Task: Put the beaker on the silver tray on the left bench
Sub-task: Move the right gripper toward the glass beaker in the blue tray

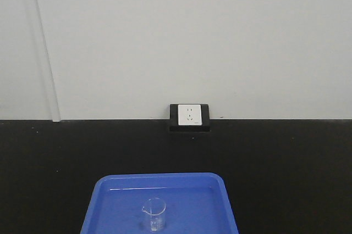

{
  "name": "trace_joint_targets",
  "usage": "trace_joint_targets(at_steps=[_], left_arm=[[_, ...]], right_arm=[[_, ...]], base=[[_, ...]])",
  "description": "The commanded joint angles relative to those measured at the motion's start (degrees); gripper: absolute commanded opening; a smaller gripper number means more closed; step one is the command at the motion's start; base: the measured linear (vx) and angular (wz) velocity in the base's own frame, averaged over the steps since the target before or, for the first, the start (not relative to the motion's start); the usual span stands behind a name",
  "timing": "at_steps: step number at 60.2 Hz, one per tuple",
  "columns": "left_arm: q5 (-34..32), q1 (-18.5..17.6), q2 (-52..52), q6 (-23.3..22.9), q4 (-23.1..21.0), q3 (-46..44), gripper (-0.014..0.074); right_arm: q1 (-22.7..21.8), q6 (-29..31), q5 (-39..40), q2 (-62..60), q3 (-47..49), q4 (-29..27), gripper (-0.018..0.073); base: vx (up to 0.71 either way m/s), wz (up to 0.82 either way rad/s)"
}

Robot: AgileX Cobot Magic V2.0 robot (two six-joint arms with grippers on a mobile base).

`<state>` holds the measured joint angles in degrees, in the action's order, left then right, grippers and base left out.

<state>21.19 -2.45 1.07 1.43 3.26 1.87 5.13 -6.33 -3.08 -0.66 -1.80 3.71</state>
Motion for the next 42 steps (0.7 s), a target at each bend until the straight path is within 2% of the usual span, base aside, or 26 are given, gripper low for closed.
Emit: trace_joint_targets(at_steps=[1, 10, 20, 23, 30, 42], left_arm=[[-4.32, -0.41, 0.42, -0.1, -0.15, 1.14, 0.0001], [-4.32, -0.41, 0.42, -0.1, -0.15, 1.14, 0.0001], [-4.32, -0.41, 0.42, -0.1, -0.15, 1.14, 0.0001], [-4.32, -0.41, 0.42, -0.1, -0.15, 1.14, 0.0001], [-4.32, -0.41, 0.42, -0.1, -0.15, 1.14, 0.0001], [-4.32, -0.41, 0.42, -0.1, -0.15, 1.14, 0.0001]], right_arm=[[-0.19, 0.0, 5.33, -0.62, -0.31, 0.4, -0.0011], [-0.19, -1.52, 8.97, -0.62, 1.04, -0.02, -0.0011], [-0.14, -0.05, 8.87, 3.89, 11.07, 2.06, -0.0011], [-0.14, 1.82, 8.96, 9.93, 15.72, 3.07, -0.0011], [-0.14, 1.97, 10.81, 24.04, 25.15, 3.47, -0.0011], [-0.14, 1.34, 15.92, 44.66, 34.29, 3.24, -0.0011]], base=[[0.0, 0.0], [0.0, 0.0], [0.0, 0.0], [0.0, 0.0], [0.0, 0.0], [0.0, 0.0]])
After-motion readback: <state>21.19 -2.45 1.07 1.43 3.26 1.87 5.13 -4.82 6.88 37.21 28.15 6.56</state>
